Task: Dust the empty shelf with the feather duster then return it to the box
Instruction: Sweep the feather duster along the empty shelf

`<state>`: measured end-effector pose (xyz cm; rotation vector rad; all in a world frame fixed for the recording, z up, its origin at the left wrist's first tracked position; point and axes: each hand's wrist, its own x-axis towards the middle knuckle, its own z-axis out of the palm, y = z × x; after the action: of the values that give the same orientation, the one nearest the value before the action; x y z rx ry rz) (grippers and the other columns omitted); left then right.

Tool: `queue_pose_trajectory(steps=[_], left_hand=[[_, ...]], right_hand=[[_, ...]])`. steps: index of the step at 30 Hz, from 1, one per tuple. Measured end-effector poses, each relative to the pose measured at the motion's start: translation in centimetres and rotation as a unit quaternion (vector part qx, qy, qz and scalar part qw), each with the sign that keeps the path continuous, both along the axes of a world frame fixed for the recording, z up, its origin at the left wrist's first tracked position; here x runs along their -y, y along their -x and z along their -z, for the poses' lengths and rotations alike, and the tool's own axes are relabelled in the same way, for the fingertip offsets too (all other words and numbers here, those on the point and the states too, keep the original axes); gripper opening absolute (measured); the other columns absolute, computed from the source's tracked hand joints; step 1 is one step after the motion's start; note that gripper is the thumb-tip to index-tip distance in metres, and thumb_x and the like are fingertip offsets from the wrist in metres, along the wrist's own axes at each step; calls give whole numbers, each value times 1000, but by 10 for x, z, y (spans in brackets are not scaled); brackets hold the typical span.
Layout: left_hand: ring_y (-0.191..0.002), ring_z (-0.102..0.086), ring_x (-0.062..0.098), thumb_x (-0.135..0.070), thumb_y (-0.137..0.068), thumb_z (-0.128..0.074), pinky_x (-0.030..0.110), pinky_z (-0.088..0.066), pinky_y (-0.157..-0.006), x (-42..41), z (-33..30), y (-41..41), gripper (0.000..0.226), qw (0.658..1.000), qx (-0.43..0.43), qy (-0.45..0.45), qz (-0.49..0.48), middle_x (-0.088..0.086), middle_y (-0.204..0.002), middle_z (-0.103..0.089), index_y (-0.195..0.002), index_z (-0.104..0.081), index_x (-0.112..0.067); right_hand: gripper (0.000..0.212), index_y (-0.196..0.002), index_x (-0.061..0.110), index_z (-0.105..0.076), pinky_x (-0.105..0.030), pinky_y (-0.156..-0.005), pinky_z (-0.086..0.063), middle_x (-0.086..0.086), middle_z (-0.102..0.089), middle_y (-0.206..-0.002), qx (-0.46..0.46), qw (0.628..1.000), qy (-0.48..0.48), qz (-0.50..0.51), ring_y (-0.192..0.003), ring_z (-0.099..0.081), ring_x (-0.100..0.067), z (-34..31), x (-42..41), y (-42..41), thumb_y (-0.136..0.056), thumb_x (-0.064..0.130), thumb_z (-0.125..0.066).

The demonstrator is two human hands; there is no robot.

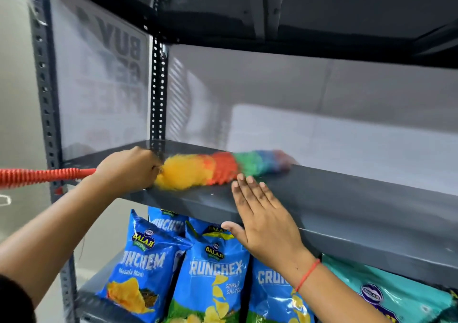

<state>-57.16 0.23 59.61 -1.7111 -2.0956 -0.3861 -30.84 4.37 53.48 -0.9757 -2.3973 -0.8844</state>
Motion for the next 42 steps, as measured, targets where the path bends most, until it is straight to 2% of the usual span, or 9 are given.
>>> queue_pose_trajectory(steps=[4,8,12,17,22,28,32,37,42], left_hand=[[-73,-66,32,-23,-87,-45,30,-45,-58,4,-4,6,24,995,-39,-82,-34,8,-91,-72,-91,-69,-21],[-58,-49,25,-19,-83,-50,28,-41,-52,16,-3,5,24,999,8,-41,9,-2,-60,-56,-60,-54,-16],[-56,-44,26,-16,-82,-47,26,-34,-52,25,4,11,28,998,23,0,-50,-2,-57,-44,-55,-40,-14],[-43,-44,21,-13,-83,-46,20,-26,-39,40,9,25,40,991,-19,-92,-95,-2,-54,-48,-46,-33,-21],[-48,-45,19,-15,-85,-44,19,-31,-39,52,10,30,32,995,-11,-39,-87,1,-61,-59,-53,-47,-16],[-60,-65,29,-8,-87,-46,32,-50,-51,64,-6,25,22,973,-11,-34,-229,9,-73,-68,-83,-68,-11],[-65,-66,31,-11,-87,-44,34,-56,-60,72,-6,26,28,973,27,-63,-219,9,-82,-70,-88,-72,-17],[-71,-65,30,-12,-88,-46,32,-51,-61,84,9,25,24,970,60,14,-236,8,-84,-67,-89,-70,-13],[-61,-59,30,-1,-84,-47,37,-52,-60,81,0,23,19,949,28,-26,-314,7,-67,-55,-89,-65,-7]], right_hand=[[76,-134,3,-36,-42,-108,-25,-14,-39,-142,16,1000,17,-20,-133,-33,-24,-15,-1,27,-86,57,-14],[77,-142,5,2,-36,-110,15,-13,3,-154,66,985,75,-142,-141,7,-23,-20,-5,62,-90,58,-18],[74,-142,6,10,-35,-111,14,-12,12,-154,81,981,94,-150,-140,15,-22,-14,-11,78,-94,53,-21],[78,-141,7,14,-34,-109,17,-10,17,-153,89,979,102,-152,-139,19,-22,-12,-14,78,-92,58,-19],[85,-139,8,18,-35,-109,16,-5,24,-148,88,977,113,-156,-134,26,-17,-12,-15,77,-87,65,-17],[87,-139,9,18,-34,-106,18,-6,19,-152,76,979,110,-155,-138,21,-19,-12,-13,76,-86,67,-20],[88,-139,9,18,-34,-107,17,-6,19,-152,75,980,101,-156,-138,21,-19,-11,-13,76,-85,68,-19],[89,-139,9,19,-34,-106,17,-8,20,-152,76,979,104,-160,-136,23,-18,-11,-13,76,-85,68,-21],[89,-140,9,16,-34,-107,17,-7,17,-153,70,979,110,-157,-135,24,-17,-11,-14,76,-85,68,-23]])
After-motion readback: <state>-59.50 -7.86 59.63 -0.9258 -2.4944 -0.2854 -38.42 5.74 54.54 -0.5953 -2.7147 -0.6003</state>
